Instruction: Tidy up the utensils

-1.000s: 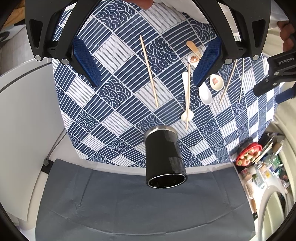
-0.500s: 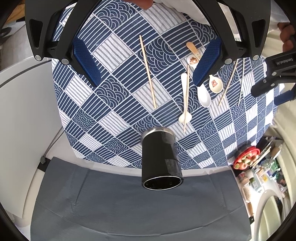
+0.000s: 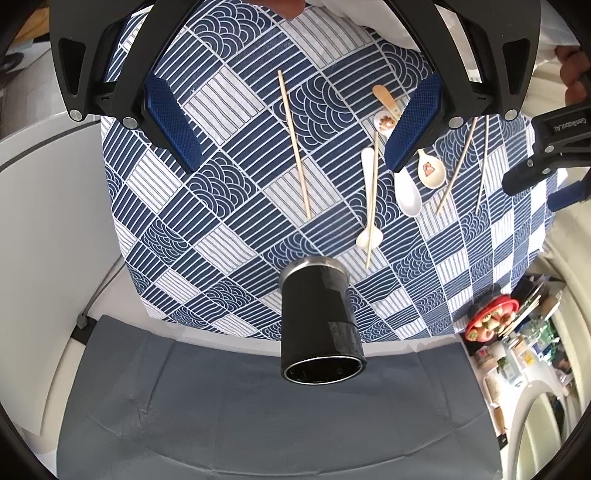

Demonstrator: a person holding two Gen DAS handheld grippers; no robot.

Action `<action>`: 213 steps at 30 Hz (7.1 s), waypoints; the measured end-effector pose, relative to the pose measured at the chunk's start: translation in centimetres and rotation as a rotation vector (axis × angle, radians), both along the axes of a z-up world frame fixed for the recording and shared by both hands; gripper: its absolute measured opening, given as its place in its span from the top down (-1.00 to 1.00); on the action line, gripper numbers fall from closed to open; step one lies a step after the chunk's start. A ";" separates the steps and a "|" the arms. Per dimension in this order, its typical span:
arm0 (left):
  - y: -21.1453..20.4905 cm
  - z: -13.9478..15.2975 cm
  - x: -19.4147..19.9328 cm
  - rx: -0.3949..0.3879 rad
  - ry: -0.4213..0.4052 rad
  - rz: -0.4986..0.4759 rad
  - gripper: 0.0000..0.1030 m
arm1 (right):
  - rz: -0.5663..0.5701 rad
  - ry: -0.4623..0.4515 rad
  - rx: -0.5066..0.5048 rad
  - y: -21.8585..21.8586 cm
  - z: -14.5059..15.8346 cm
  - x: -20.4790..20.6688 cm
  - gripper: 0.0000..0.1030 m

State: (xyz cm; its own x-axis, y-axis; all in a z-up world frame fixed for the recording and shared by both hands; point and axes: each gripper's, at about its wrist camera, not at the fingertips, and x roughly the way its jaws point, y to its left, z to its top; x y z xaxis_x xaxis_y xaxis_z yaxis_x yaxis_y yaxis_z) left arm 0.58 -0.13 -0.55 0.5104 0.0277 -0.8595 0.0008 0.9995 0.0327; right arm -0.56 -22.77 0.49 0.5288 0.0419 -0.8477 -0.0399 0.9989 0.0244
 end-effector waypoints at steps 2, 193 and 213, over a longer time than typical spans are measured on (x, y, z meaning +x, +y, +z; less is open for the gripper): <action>0.2 -0.1 0.1 -0.001 0.003 0.008 -0.89 | 0.004 0.005 0.006 0.0 -0.1 0.1 -0.85; -4.3 4.4 24.1 -0.673 -0.634 -0.608 0.91 | 0.320 -0.507 0.476 -5.2 4.2 23.2 0.91; -2.9 0.5 21.8 -0.647 -0.452 -0.582 0.71 | 0.329 -0.402 0.354 -4.1 2.6 20.7 0.83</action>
